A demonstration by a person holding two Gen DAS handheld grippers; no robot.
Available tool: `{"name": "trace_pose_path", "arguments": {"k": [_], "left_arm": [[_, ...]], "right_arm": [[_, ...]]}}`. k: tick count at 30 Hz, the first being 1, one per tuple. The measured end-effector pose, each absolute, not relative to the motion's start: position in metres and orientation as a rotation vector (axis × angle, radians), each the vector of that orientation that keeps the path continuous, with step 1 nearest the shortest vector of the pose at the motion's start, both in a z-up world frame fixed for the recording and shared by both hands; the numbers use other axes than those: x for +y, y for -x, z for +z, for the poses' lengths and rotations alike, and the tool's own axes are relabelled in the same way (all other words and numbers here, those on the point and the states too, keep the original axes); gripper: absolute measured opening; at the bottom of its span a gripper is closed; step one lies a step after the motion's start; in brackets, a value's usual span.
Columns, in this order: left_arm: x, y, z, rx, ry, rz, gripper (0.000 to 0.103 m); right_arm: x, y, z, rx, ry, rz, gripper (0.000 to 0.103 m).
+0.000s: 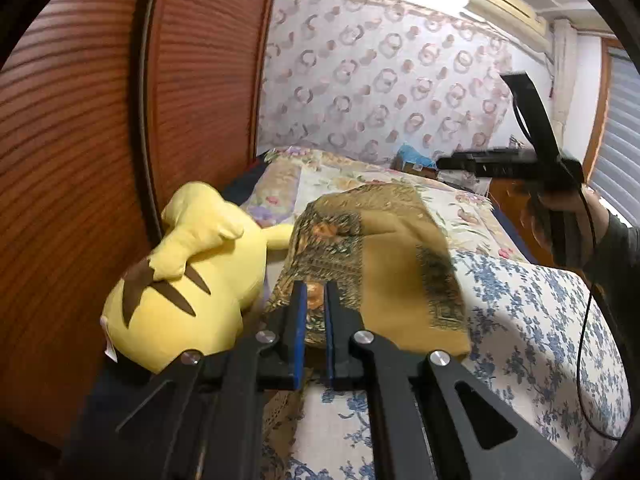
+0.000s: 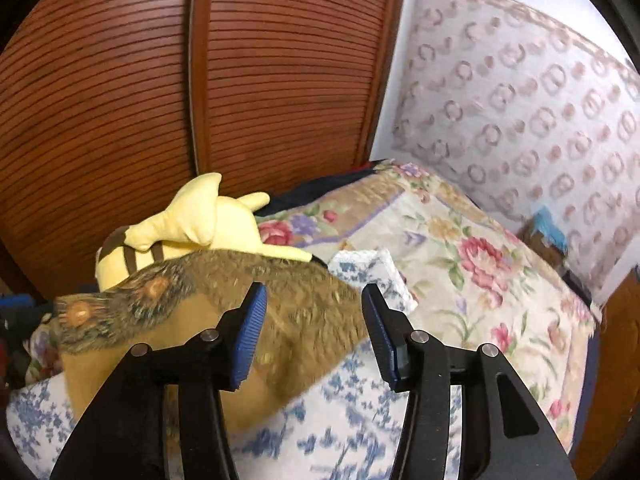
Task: Fold small clothes
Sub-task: 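Carry the folded shirt with both grippers onto the yellow plush toy, then open both grippers and withdraw from the folded shirt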
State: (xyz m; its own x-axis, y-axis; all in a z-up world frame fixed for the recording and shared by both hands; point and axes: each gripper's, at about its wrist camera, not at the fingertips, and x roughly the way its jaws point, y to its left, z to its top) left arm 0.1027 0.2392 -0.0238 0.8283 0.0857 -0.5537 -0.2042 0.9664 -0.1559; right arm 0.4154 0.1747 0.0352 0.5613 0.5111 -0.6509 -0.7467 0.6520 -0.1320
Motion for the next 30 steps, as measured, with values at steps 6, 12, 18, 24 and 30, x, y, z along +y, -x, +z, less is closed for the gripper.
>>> {"name": "trace_pose_path", "arguments": {"k": [6,12,18,24,30], "left_arm": [[0.207,-0.101,-0.007,0.557,0.139,0.14,0.009],[0.159,-0.103,0.002,0.548,0.074,0.104,0.01],[0.107,-0.104,0.008,0.535,0.02,0.056,0.01],[0.065,-0.101,0.015,0.528,0.006,0.009,0.01],[0.036,-0.09,0.029,0.496,0.008,-0.039,0.01]], "right_arm": [[0.112,-0.359,0.037,0.59,0.31,0.72,0.051],[0.047,-0.29,0.033,0.562,0.234,0.6,0.057],[-0.005,-0.237,0.037,0.52,0.147,0.481,0.058],[-0.051,-0.192,0.046,0.477,0.105,0.367,0.058],[-0.083,-0.159,0.054,0.438,0.062,0.291,0.058]]}}
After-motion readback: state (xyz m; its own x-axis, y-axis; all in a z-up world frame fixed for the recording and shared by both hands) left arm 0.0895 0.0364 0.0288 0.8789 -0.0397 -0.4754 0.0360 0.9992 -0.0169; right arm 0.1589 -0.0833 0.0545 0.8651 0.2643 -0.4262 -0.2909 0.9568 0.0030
